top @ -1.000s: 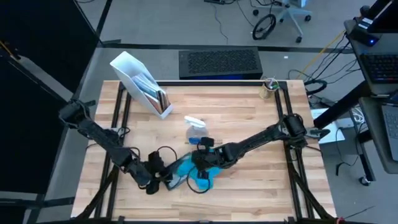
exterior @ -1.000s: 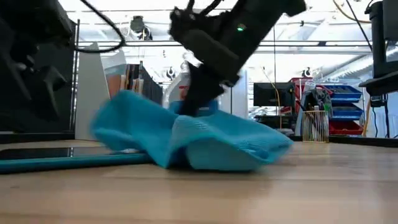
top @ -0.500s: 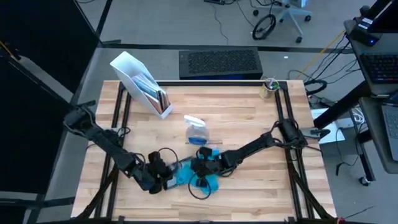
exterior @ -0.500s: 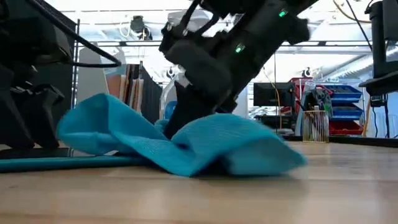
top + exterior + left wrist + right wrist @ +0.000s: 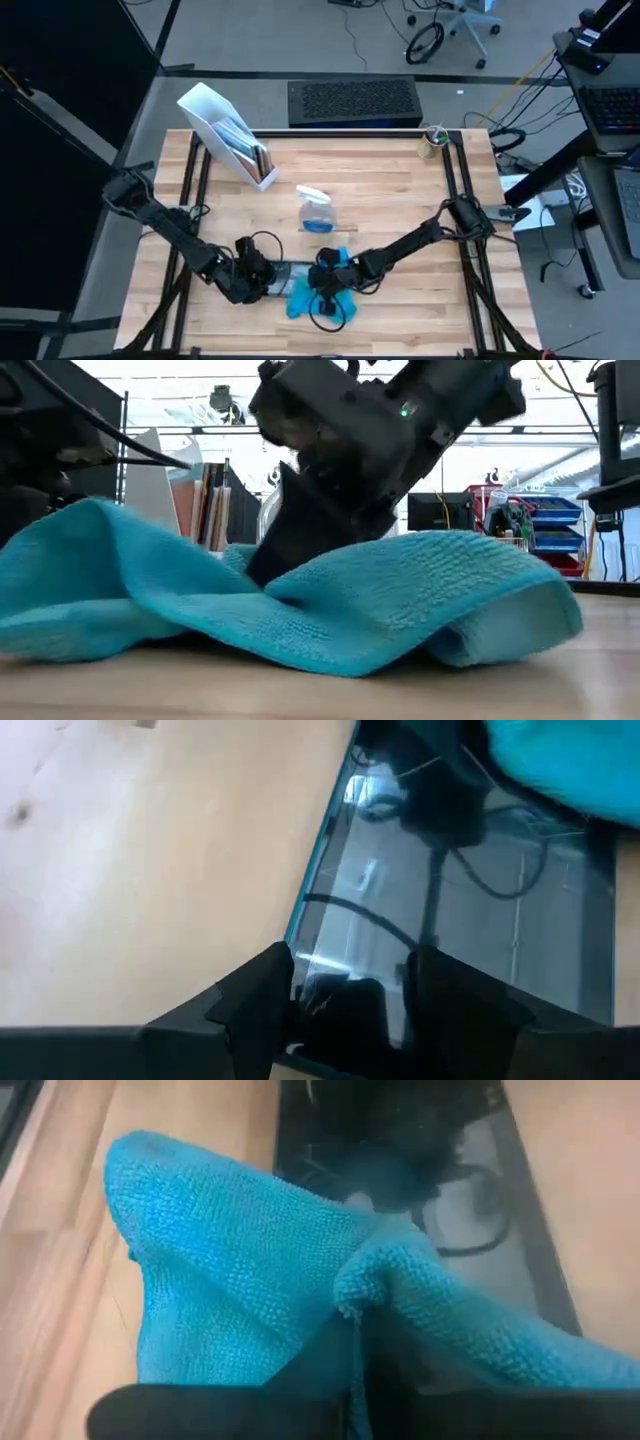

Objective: Apply microfiber cloth
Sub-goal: Wipe the screen of the blue tablet with the blue microfiber cloth

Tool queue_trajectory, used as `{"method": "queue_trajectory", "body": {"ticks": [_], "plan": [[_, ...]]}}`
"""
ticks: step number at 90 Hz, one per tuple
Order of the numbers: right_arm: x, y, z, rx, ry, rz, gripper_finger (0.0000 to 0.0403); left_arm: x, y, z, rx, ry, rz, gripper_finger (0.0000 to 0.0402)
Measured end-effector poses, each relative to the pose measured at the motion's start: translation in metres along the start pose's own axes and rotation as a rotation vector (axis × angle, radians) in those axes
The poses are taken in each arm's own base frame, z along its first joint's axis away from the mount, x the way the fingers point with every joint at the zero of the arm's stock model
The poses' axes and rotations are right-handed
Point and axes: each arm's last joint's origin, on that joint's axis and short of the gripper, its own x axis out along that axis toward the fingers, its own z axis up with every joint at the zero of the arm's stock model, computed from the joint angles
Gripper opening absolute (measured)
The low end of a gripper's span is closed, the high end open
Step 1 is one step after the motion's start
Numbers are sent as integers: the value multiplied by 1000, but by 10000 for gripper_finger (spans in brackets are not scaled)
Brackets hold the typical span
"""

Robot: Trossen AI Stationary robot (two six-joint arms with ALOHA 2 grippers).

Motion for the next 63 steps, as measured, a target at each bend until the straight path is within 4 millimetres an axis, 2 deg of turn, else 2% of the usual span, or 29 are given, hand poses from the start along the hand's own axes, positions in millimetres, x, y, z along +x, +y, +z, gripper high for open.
{"method": "queue_trajectory", "body": {"ticks": [9,19,33,38,45,63], "plan": [[-30,0,16,-8,-18,0,0,-9,-2,8,2,-4,-25,203],[-73,1,35,-18,-44,14,0,-30,-8,28,-16,-33,-88,203],[-139,-6,35,-47,47,-13,0,-57,-3,44,-5,-24,-86,203],[-160,-12,28,-55,75,-23,0,-66,0,48,4,-43,-103,203],[-176,-25,9,-30,108,-40,0,-75,6,51,10,-60,-115,203],[-178,-51,-54,162,190,-98,11,-83,16,61,-41,-110,-124,203]]}}
